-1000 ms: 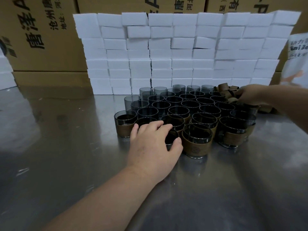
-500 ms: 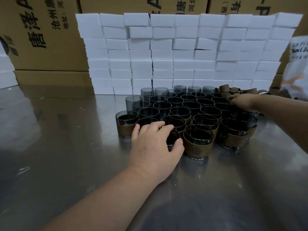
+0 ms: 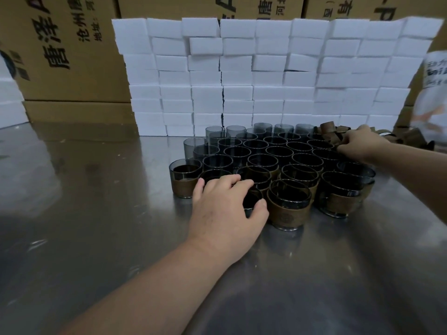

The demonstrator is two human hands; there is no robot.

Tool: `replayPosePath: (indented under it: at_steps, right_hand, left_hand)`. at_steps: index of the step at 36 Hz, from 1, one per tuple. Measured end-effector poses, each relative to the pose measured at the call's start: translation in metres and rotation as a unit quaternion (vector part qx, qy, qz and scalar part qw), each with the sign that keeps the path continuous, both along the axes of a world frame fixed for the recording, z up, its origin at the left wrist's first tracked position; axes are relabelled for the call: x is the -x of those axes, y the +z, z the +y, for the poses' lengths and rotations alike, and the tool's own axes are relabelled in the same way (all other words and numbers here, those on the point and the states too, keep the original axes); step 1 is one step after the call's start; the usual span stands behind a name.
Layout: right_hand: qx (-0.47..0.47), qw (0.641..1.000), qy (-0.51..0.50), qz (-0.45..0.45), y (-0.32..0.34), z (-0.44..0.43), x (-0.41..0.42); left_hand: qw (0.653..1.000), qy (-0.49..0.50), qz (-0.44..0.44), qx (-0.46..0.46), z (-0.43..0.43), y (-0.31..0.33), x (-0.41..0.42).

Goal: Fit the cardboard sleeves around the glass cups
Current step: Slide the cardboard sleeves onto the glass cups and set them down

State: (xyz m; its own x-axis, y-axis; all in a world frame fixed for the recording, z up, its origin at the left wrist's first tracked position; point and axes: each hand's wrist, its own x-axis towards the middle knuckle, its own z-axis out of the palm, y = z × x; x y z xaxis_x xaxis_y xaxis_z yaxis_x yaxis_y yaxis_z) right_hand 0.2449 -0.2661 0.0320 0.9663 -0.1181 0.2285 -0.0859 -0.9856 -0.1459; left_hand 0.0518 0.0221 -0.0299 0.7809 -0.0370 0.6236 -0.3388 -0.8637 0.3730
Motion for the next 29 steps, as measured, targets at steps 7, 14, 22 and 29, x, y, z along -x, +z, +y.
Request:
replayPosePath:
  at_steps: [7, 14, 22, 29]
  right_hand:
    - [0.022, 0.997, 0.010, -0.078, -0.003, 0.000, 0.002]
    - [0.000, 0.998, 0.042, -0.039, -0.003, -0.002, 0.000]
    - [-0.002, 0.993, 0.068, -0.095, 0.002, -0.004, 0.009]
    - [0.085, 0.996, 0.021, -0.019, 0.012, -0.019, 0.024]
  left_hand:
    - [1.000, 0.001, -0.001, 0.000, 0.000, -0.001, -0.001]
    - [1.000, 0.001, 0.000, 0.000, 0.000, -0.001, -0.001]
    - [1.000, -0.001, 0.002, -0.002, 0.001, 0.000, 0.000]
    - [1.000, -0.001, 0.008, -0.003, 0.000, 0.001, 0.001]
